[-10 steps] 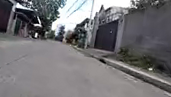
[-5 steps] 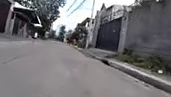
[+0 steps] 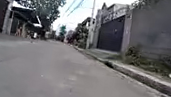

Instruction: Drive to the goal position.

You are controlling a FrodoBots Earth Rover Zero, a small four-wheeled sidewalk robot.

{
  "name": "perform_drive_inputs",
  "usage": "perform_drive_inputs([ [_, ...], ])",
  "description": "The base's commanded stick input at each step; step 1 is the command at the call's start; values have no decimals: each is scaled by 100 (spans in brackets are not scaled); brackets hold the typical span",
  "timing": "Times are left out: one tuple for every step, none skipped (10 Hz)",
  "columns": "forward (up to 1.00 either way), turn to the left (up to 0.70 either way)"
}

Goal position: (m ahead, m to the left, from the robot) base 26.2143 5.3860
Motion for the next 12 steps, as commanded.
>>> perform_drive_inputs([
  [100, 7],
  [100, 9],
  [100, 0],
  [100, 0],
  [100, 19],
  [100, 40],
  [100, 26],
  [100, 7],
  [100, 0],
  [100, 0],
  [100, 0],
  [100, 1],
])
